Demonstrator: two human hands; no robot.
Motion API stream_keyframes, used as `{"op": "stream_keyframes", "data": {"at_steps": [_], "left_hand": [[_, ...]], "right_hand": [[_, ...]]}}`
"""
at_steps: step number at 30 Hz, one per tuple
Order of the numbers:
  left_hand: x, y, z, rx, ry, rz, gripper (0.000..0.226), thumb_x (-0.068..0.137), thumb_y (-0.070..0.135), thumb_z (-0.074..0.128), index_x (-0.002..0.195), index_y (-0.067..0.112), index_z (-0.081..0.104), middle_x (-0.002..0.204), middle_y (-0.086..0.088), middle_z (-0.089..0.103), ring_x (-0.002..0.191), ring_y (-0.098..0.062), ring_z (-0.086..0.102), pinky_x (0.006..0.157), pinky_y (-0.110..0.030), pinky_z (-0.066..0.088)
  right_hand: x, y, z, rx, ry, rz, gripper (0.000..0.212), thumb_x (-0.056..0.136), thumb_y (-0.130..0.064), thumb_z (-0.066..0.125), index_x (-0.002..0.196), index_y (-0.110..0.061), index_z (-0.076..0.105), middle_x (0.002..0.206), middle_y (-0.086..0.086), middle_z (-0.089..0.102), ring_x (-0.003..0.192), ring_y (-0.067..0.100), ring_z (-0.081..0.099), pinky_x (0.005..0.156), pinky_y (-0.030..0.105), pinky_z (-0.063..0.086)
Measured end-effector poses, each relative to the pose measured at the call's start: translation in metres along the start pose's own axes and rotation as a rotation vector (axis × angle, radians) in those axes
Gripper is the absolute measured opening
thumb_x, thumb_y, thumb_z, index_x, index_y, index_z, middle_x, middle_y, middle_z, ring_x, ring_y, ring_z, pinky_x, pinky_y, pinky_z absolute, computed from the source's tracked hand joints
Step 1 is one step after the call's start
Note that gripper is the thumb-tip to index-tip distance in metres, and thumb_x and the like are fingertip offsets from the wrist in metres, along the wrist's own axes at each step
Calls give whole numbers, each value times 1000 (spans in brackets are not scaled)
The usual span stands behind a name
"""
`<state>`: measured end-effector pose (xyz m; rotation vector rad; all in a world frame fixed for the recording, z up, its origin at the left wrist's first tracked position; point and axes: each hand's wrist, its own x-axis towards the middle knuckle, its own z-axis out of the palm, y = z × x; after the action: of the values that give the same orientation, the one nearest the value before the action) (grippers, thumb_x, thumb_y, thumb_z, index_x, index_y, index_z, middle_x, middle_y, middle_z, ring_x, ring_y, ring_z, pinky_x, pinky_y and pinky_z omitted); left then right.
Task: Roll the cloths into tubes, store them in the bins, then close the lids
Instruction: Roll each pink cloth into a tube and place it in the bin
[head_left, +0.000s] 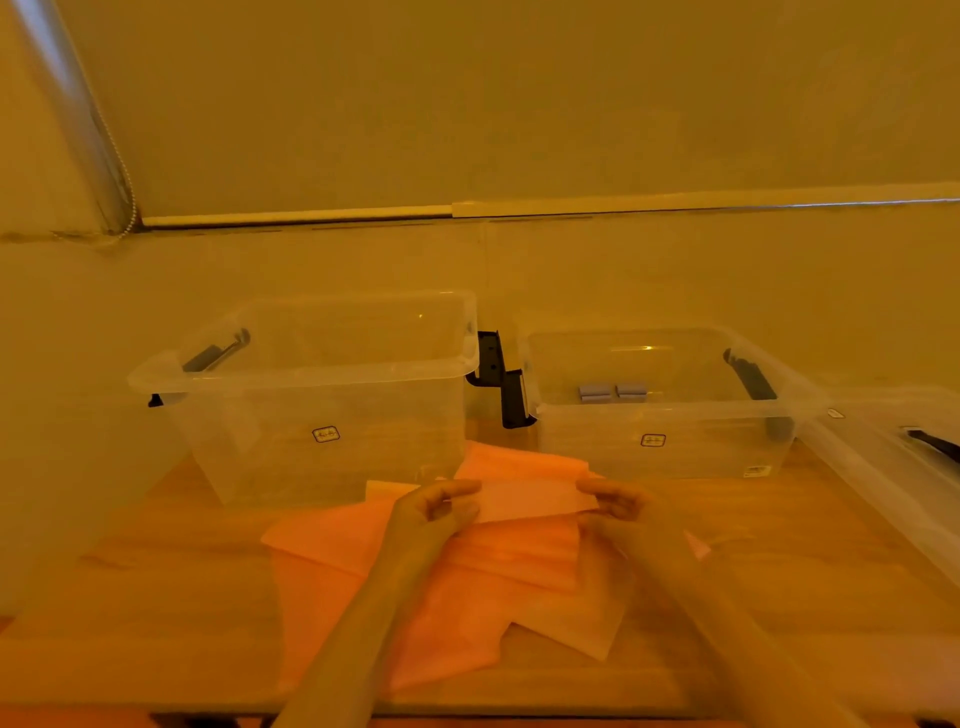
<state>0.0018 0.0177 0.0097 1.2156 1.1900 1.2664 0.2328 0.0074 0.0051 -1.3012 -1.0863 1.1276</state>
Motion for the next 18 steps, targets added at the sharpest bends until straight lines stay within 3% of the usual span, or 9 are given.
{"op": "stream_keyframes", "data": {"at_steps": [4,8,11,18], "left_hand": [[1,-17,-1,-63,-3,24,34,78,-5,69,93,25,74,112,-5,68,99,-16,65,70,-19,52],[-1,-25,-2,-75,-27,29,44,79,-18,61,97,21,70,111,-4,68,92,-7,66,69,-19,52],[-2,-28,-5,-58,-59,44,52,79,-22,55,100,23,70,115,-1,67,97,-8,66,69,-19,52],[-2,-26,-7,-92,-118,22,60,75,-28,51,104,22,69,120,1,64,102,-7,65,71,-20,54]], "right_hand": [[0,15,-3,-2,28,-73,34,74,6,74,94,-21,73,106,3,70,95,16,67,76,27,55],[-1,16,-2,31,40,-95,28,76,3,73,95,-17,73,98,-4,69,82,1,66,66,15,53],[-2,18,-4,-7,41,-118,19,78,-8,75,94,-18,75,97,-10,67,88,1,62,63,10,50],[-2,24,-7,-11,56,-147,10,80,-13,74,88,-18,77,88,-12,73,86,1,66,70,15,51]]}}
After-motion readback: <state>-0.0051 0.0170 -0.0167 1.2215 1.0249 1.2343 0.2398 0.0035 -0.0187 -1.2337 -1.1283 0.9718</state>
